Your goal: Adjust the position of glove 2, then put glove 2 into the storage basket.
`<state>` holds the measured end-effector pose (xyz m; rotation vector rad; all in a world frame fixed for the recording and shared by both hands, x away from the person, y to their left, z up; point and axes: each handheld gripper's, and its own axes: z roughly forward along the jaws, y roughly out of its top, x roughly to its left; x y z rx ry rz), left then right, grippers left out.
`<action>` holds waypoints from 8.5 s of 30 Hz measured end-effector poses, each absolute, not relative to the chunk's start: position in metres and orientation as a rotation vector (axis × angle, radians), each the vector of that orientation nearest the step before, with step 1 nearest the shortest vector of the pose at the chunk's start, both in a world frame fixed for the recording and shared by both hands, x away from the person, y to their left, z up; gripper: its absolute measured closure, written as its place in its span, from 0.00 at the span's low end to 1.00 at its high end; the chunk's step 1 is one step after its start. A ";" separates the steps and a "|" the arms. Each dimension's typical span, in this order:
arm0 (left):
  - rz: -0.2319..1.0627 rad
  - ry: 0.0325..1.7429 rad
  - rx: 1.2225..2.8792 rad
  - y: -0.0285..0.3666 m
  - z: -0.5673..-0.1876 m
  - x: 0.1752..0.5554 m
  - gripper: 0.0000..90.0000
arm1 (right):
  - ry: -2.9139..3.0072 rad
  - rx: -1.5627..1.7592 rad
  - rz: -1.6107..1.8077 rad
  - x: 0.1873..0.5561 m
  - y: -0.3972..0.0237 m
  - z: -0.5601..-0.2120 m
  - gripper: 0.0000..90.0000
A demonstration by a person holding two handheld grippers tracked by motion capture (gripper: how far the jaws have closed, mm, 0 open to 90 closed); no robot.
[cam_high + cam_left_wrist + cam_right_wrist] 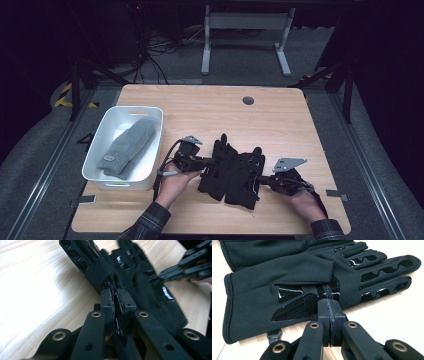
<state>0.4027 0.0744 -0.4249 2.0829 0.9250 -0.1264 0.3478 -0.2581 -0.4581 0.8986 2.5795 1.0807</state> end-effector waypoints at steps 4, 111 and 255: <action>-0.133 0.887 2.068 0.068 -0.416 0.400 0.94 | 2.581 0.898 1.086 0.350 -0.256 -0.459 1.00; -0.013 0.531 2.338 0.051 -0.405 0.391 0.42 | 2.338 1.081 1.011 0.373 -0.286 -0.469 0.22; 0.129 1.050 2.162 0.243 -0.311 0.437 0.80 | 2.333 1.092 1.009 0.372 -0.285 -0.470 0.21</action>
